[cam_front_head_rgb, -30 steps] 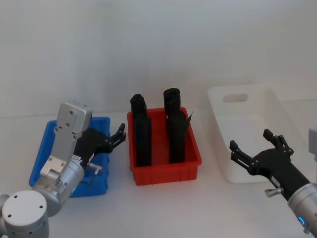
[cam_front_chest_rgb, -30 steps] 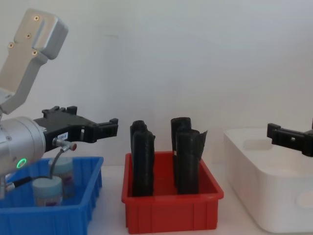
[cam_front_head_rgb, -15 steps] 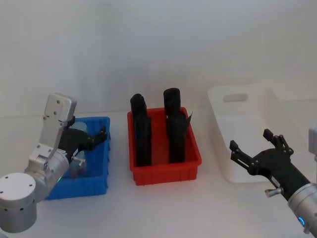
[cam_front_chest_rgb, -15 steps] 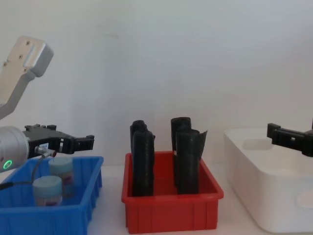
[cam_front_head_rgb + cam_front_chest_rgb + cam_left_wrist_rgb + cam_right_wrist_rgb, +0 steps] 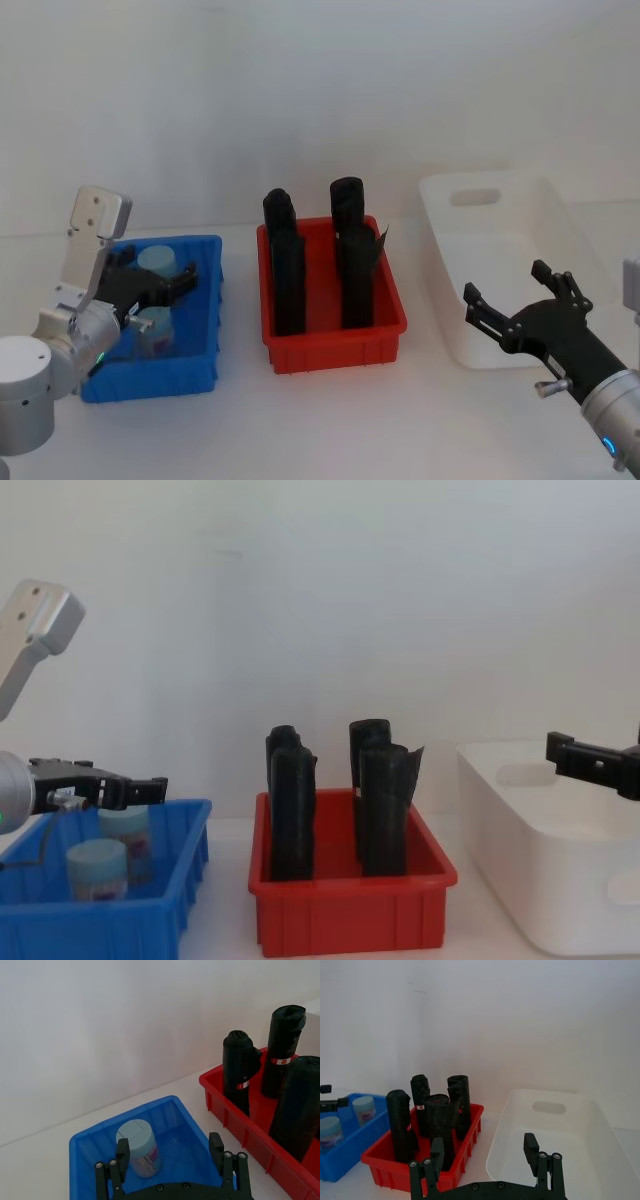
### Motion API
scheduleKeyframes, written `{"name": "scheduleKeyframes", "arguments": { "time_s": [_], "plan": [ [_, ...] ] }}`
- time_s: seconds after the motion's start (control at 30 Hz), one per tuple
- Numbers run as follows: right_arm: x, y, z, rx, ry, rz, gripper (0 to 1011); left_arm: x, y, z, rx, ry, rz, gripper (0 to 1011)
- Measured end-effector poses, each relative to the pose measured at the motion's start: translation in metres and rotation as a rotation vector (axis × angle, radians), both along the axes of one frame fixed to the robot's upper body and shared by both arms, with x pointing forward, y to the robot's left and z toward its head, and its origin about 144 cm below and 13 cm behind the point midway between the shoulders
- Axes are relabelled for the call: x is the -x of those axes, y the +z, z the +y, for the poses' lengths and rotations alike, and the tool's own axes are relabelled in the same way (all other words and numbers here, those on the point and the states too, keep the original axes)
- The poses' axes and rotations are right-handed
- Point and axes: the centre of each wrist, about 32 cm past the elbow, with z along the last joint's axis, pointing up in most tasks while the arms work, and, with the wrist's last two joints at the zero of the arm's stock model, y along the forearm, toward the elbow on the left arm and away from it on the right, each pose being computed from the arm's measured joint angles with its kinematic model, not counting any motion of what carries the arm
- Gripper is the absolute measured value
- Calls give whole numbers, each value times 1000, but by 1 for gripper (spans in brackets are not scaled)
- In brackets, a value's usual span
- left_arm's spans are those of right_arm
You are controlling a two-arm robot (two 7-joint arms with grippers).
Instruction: Pick the cotton swabs from the blue box and place them into the white box.
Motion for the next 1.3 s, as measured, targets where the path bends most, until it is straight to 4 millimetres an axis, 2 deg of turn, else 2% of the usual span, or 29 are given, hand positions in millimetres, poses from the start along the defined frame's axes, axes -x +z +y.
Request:
{"name": "scheduleKeyframes", "arguments": {
  "time_s": [1.3],
  "plan": [
    [0, 0, 0, 0, 0, 0, 1002, 16, -20, 19, 77, 34, 132, 1004]
  ]
}}
